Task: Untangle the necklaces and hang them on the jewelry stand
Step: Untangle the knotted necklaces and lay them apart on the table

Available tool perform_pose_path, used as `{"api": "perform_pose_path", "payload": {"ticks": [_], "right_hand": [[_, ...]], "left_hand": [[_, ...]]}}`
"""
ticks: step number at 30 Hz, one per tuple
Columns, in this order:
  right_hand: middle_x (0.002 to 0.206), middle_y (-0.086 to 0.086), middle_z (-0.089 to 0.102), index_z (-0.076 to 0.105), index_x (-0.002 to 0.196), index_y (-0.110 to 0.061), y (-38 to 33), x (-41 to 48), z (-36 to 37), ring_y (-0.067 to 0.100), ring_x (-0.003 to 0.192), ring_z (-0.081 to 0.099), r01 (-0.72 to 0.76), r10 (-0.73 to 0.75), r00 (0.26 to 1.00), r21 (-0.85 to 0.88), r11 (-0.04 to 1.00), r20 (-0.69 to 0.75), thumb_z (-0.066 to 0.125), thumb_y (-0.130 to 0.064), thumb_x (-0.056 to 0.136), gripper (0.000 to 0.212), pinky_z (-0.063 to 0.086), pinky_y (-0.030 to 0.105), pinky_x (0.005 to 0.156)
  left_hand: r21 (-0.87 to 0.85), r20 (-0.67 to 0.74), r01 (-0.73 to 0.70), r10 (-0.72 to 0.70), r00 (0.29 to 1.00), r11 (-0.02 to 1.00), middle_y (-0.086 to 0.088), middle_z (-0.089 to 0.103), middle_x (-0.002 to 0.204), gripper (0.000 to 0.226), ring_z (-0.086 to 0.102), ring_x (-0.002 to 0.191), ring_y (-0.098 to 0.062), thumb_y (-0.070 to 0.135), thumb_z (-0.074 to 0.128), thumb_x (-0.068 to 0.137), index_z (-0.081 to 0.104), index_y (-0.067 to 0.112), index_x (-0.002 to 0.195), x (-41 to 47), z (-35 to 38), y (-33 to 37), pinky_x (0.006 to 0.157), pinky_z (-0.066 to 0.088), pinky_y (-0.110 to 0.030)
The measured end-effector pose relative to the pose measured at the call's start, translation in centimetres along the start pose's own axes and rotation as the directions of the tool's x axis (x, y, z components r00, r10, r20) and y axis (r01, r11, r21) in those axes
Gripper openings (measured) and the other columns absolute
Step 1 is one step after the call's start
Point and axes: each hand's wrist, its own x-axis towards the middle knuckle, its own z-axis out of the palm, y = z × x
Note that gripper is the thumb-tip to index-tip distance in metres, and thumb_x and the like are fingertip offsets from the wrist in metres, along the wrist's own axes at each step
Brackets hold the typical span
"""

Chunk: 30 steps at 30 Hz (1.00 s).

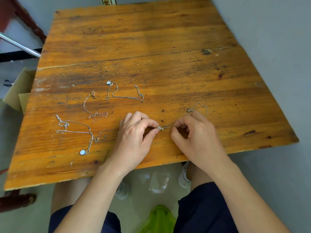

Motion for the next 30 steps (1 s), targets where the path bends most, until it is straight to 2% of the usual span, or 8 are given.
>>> {"api": "perform_pose_path", "payload": {"ticks": [4, 9, 12, 14, 17, 22, 26, 30], "right_hand": [[0.086, -0.003, 0.058, 0.076, 0.104, -0.017, 0.1, -0.5, -0.4, 0.012, 0.073, 0.058, 0.049, -0.050, 0.998, -0.017, 0.999, -0.029, 0.073, -0.019, 0.085, 0.019, 0.056, 0.032, 0.064], [0.082, -0.002, 0.058, 0.079, 0.098, -0.017, -0.1, -1.4, -0.6, 0.010, 0.070, 0.057, 0.102, -0.104, 0.993, -0.042, 0.994, -0.049, 0.077, -0.017, 0.084, 0.013, 0.051, 0.023, 0.057], [0.081, -0.002, 0.058, 0.079, 0.098, -0.016, -0.2, -2.4, -0.6, 0.013, 0.072, 0.058, 0.128, -0.131, 0.990, -0.066, 0.990, -0.045, 0.077, -0.019, 0.085, 0.013, 0.051, 0.025, 0.055], [0.082, -0.003, 0.059, 0.078, 0.104, -0.015, -0.2, -2.9, -0.6, 0.014, 0.075, 0.060, 0.121, -0.124, 0.992, -0.069, 0.990, -0.034, 0.076, -0.022, 0.086, 0.019, 0.053, 0.028, 0.057], [0.083, -0.004, 0.058, 0.075, 0.110, -0.014, -0.1, -3.4, -0.9, 0.013, 0.075, 0.060, 0.082, -0.085, 0.996, -0.087, 0.993, -0.038, 0.077, -0.026, 0.086, 0.027, 0.050, 0.022, 0.062], [0.079, -0.005, 0.056, 0.078, 0.099, -0.020, -0.6, -4.0, -1.2, 0.012, 0.072, 0.055, 0.116, -0.115, 0.993, -0.061, 0.991, 0.019, 0.074, -0.027, 0.087, 0.014, 0.050, 0.026, 0.056], [0.077, -0.009, 0.054, 0.078, 0.094, -0.028, -1.1, -4.1, -1.5, 0.008, 0.070, 0.053, 0.133, -0.131, 0.987, -0.022, 0.991, 0.094, 0.070, -0.033, 0.087, 0.013, 0.042, 0.019, 0.057], [0.080, -0.011, 0.055, 0.078, 0.096, -0.029, -0.4, -2.9, -1.8, 0.008, 0.075, 0.057, 0.070, -0.070, 0.997, -0.021, 0.997, 0.020, 0.068, -0.030, 0.087, 0.014, 0.045, 0.022, 0.059]], "left_hand": [[-0.007, -0.004, 0.004, -0.004, 1.000, 1.000, 0.005, 0.056, 0.092, 0.015, 0.046, 0.093, -0.016, 0.030, 0.063, 0.086, 0.071, 0.020, 0.093, 0.0, 0.0, 0.0, 0.082, 0.043, -0.041], [-0.003, -0.014, 0.007, -0.007, 1.000, 1.000, 0.005, 0.057, 0.093, 0.016, 0.047, 0.093, -0.016, 0.030, 0.063, 0.086, 0.072, 0.019, 0.093, 0.0, 0.0, 0.0, 0.081, 0.043, -0.042], [-0.009, -0.017, 0.007, -0.007, 1.000, 1.000, 0.005, 0.057, 0.093, 0.015, 0.047, 0.093, -0.015, 0.029, 0.064, 0.086, 0.072, 0.018, 0.093, 0.0, 0.0, 0.0, 0.081, 0.043, -0.040], [-0.011, -0.015, 0.004, -0.004, 1.000, 1.000, 0.005, 0.056, 0.093, 0.015, 0.047, 0.093, -0.015, 0.029, 0.064, 0.086, 0.072, 0.018, 0.093, 0.0, 0.0, 0.0, 0.082, 0.043, -0.040], [-0.010, -0.010, 0.006, -0.006, 1.000, 1.000, 0.005, 0.056, 0.093, 0.016, 0.047, 0.093, -0.015, 0.029, 0.063, 0.086, 0.072, 0.018, 0.094, 0.0, -0.1, 0.0, 0.083, 0.043, -0.038], [-0.008, -0.005, 0.006, -0.006, 1.000, 1.000, 0.004, 0.056, 0.094, 0.013, 0.047, 0.094, -0.015, 0.026, 0.066, 0.087, 0.071, 0.017, 0.095, -0.1, -0.1, -0.1, 0.084, 0.043, -0.037], [0.000, -0.001, 0.006, -0.006, 1.000, 1.000, 0.003, 0.056, 0.094, 0.011, 0.047, 0.094, -0.015, 0.023, 0.068, 0.087, 0.071, 0.017, 0.096, -0.1, -0.1, -0.1, 0.084, 0.040, -0.032], [0.007, 0.002, 0.004, -0.004, 1.000, 1.000, 0.004, 0.056, 0.094, 0.009, 0.047, 0.094, -0.015, 0.020, 0.070, 0.087, 0.071, 0.017, 0.096, -0.1, -0.2, 0.0, 0.084, 0.038, -0.028]]}}
